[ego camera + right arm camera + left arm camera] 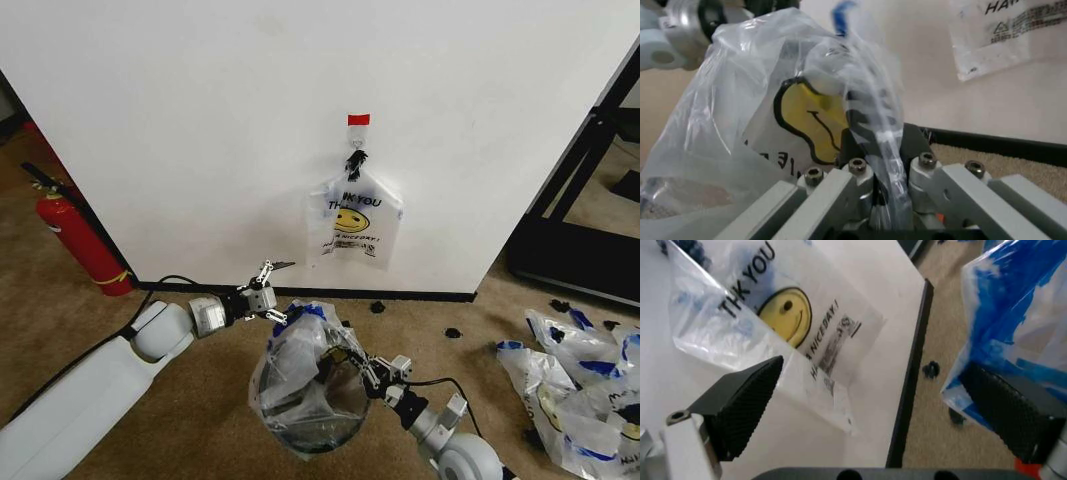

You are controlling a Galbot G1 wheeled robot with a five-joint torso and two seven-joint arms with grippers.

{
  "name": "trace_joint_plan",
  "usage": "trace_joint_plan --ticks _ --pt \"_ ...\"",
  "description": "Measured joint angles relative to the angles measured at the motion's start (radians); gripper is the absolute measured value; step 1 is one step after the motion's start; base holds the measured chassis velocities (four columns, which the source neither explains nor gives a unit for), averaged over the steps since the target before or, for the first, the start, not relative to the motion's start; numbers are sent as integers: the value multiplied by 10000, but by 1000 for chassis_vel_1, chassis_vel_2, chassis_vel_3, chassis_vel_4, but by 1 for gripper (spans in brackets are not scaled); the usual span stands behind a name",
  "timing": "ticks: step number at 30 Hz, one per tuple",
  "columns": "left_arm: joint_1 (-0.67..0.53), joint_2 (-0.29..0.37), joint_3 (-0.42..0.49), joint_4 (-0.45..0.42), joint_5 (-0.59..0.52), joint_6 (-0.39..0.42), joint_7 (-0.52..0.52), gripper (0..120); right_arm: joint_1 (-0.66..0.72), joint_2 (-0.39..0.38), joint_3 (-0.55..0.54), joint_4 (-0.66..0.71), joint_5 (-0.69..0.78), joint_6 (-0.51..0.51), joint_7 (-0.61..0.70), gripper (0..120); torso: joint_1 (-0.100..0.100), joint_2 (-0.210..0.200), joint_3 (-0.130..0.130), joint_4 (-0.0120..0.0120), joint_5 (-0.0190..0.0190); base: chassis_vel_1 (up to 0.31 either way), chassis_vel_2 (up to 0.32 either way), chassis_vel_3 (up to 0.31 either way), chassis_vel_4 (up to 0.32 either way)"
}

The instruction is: Pick up the garbage bag from the wall and place it over the trash bin.

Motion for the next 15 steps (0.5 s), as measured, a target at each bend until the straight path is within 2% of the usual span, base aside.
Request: trace_joint_plan --ticks 6,11,15 --pt "-185 -155 23 652 507 3 394 100 -29 -73 70 6 -34 4 -395 0 0 0 1 0 0 0 0 0 0" --pt "-193 -171 -76 740 505 -73 856 100 -6 -33 79 20 111 114 -440 0 0 0 1 0 -1 0 0 0 0" --pt "-122 -110 -210 542 233 -251 1300 100 64 85 5 33 246 227 2 0 0 0 1 1 -1 0 0 0 0"
